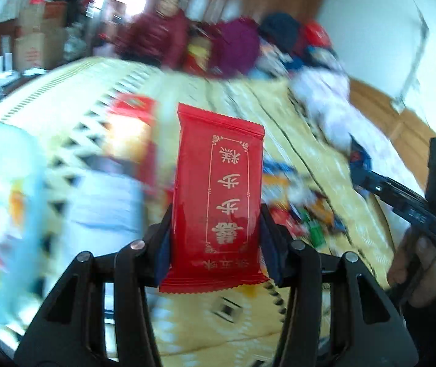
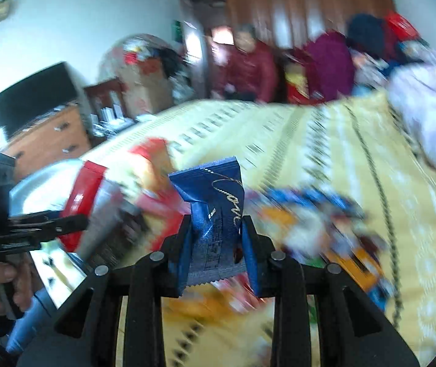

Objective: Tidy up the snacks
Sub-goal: 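Carry the red and dark blue packets over the clear blue basin, then open both tools to drop the packets into the basin, then move both empty tools back to the snack heap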

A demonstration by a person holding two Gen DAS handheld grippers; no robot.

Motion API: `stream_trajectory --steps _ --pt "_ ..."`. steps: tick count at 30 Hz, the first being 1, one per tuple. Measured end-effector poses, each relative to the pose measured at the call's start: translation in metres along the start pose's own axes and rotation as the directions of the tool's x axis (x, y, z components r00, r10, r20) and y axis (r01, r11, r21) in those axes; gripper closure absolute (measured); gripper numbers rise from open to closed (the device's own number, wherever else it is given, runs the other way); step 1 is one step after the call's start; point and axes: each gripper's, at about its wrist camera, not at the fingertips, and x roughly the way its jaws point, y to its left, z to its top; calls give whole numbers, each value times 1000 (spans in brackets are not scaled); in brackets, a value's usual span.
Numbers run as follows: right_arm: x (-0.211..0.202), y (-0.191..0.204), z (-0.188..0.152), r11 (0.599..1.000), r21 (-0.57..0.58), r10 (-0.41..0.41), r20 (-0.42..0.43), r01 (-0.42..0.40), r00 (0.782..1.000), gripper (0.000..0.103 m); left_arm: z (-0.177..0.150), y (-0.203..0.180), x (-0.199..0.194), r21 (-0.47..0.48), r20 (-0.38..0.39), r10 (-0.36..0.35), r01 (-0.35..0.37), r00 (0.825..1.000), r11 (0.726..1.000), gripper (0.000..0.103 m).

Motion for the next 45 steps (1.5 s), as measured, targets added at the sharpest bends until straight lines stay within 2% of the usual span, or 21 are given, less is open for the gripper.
stream_trajectory --steps 4,8,10,14,17,21,25,32,38,40,42,45 --pt "23 68 50 987 -71 146 17 -145 989 70 23 61 -46 -91 82 114 -107 990 990 53" --pt "53 140 82 951 -111 288 -7 -287 958 70 33 132 -85 -199 120 239 -212 964 957 53" --pt "72 181 91 927 -132 348 -41 -350 937 69 34 165 -96 -251 110 291 -257 950 933 53" --pt "110 244 99 885 -132 433 -122 -447 893 69 32 222 -99 -322 39 380 -349 924 880 53" --pt "138 281 96 864 -124 464 -177 -487 868 69 26 249 -97 -366 -7 394 -369 919 854 53" --pt "168 319 89 848 -108 484 -244 -519 840 69 19 254 -92 -379 -42 389 -375 920 846 53" --pt "188 342 84 839 -122 483 -281 -530 829 69 20 257 -96 -371 -41 393 -380 918 848 53" --pt "193 351 77 844 -129 467 -301 -520 832 68 21 257 -103 -360 -44 386 -375 922 854 52" --pt "193 355 78 842 -134 465 -311 -523 829 62 23 256 -110 -362 -47 391 -380 919 851 51" --pt "193 357 77 844 -140 457 -316 -518 831 37 23 255 -111 -360 -47 406 -395 913 845 45" --pt "189 356 77 847 -148 452 -304 -510 839 36 24 252 -113 -351 -44 424 -411 905 841 29" --pt "176 350 79 850 -154 452 -279 -504 847 36 27 242 -111 -318 -47 454 -444 890 838 23"
